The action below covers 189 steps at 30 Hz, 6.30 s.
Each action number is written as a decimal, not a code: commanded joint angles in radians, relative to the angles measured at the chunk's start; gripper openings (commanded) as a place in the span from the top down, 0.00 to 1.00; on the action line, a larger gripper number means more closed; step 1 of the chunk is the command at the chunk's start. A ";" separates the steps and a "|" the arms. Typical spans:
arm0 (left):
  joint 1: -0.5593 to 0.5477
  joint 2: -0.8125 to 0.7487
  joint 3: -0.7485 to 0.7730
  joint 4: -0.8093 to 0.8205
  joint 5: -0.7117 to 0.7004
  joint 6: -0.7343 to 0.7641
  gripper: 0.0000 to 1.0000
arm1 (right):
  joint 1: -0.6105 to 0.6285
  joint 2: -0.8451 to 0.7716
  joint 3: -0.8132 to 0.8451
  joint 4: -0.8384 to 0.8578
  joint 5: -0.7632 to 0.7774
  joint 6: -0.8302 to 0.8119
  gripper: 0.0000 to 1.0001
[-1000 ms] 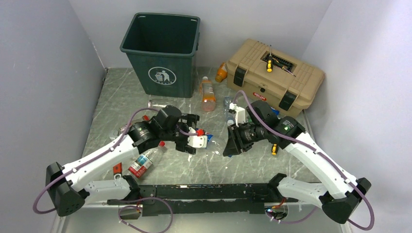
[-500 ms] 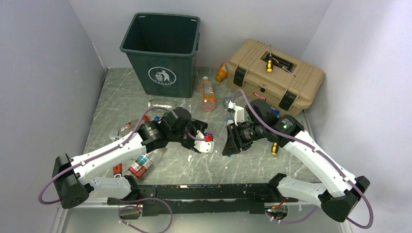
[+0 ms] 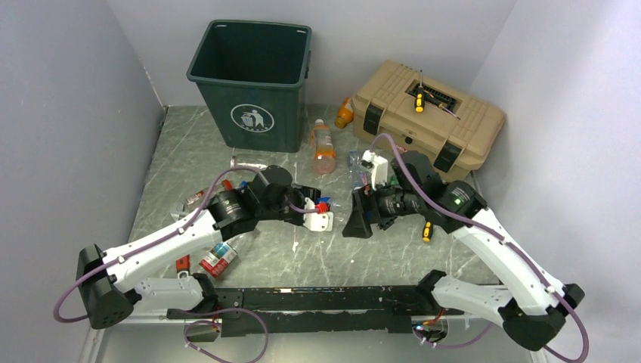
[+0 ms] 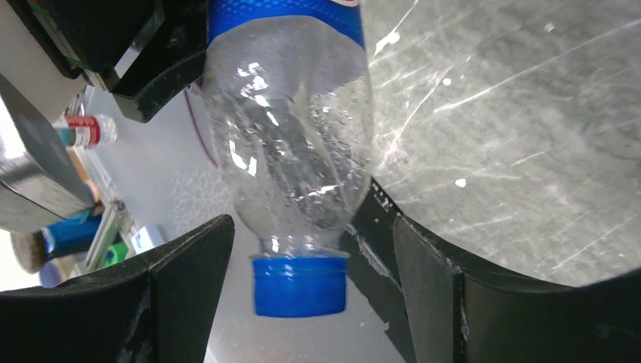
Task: Put the plastic bottles in the bin
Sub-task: Place the plastic bottle in the trash bin.
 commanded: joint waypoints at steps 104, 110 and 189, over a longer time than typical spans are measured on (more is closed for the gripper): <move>0.135 -0.117 0.210 0.426 0.067 -1.334 0.19 | 0.265 -0.382 -0.690 1.218 0.320 0.066 0.76; 0.134 -0.108 0.222 0.460 0.125 -1.369 0.43 | 0.271 -0.364 -0.694 1.219 0.326 0.055 0.77; 0.875 0.759 0.994 0.372 0.308 -1.021 0.38 | 0.305 -0.748 -0.752 0.736 0.670 0.170 0.00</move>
